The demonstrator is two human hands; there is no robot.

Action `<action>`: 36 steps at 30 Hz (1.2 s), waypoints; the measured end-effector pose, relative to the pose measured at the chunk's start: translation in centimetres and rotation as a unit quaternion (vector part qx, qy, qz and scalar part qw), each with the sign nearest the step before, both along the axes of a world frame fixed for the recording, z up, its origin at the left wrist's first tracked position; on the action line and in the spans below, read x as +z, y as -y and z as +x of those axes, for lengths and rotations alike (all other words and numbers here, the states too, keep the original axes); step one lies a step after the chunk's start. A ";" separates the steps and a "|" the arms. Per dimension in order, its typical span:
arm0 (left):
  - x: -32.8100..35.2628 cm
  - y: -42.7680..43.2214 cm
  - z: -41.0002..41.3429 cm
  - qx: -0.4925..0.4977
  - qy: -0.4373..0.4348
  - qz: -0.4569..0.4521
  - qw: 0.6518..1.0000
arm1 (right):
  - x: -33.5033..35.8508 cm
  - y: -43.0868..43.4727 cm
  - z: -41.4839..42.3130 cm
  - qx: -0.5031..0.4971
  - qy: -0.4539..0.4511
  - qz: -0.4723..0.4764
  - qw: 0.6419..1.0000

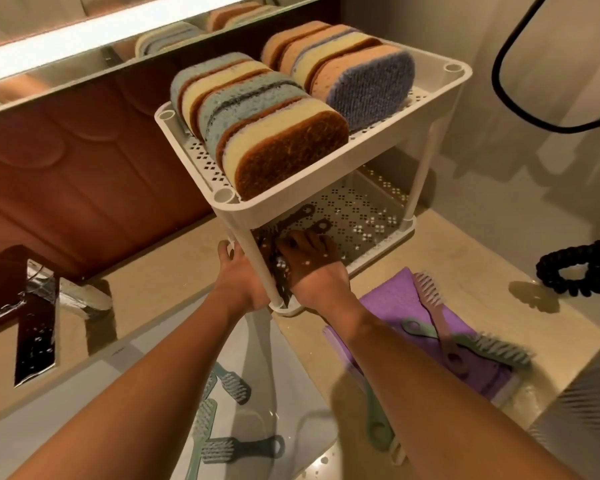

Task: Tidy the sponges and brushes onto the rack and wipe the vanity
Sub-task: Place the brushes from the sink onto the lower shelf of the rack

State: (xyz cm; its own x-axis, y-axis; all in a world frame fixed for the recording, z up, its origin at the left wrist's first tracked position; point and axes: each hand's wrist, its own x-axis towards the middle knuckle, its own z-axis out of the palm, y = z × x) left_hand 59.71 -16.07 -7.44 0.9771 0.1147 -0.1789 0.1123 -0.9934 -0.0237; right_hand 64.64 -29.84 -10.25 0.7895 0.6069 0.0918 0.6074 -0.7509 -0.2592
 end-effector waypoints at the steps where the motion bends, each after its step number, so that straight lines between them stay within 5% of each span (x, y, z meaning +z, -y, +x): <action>1: 0.2 0.1 -0.1 0.002 -0.003 0.004 1.000 | 0.0 -0.1 0.0 0.001 -0.002 -0.008 1.000; 8: 1.2 0.9 -0.7 0.008 -0.014 -0.015 1.000 | -0.4 -0.5 0.5 -0.012 -0.059 -0.032 0.998; 13: 1.6 1.2 -0.7 0.015 -0.048 0.032 0.998 | -1.8 -0.1 -0.2 -0.031 0.041 0.026 0.998; 19: 1.9 1.4 -0.7 0.021 -0.062 0.044 0.997 | -1.8 -0.6 0.5 -0.020 0.006 0.000 1.000; 29: 0.9 0.5 -2.0 0.018 0.137 -0.095 0.986 | -0.3 -0.2 0.2 -0.015 -0.036 -0.008 0.999; 32: 0.6 0.2 -3.4 0.006 0.188 -0.069 0.980 | 0.7 0.2 -0.4 -0.018 -0.009 0.074 0.997; 36: 0.9 -0.1 -5.4 0.009 0.178 -0.053 0.983 | 3.5 1.6 -1.4 -0.036 0.007 0.061 0.997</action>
State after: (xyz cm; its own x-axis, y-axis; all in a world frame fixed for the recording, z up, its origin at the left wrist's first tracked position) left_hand 54.32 -15.97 -6.52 0.9781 0.1316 0.1615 0.1122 -0.9859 0.1240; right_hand 63.24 -31.46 -6.74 0.8290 0.5316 0.1737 0.5569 -0.7563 -0.3433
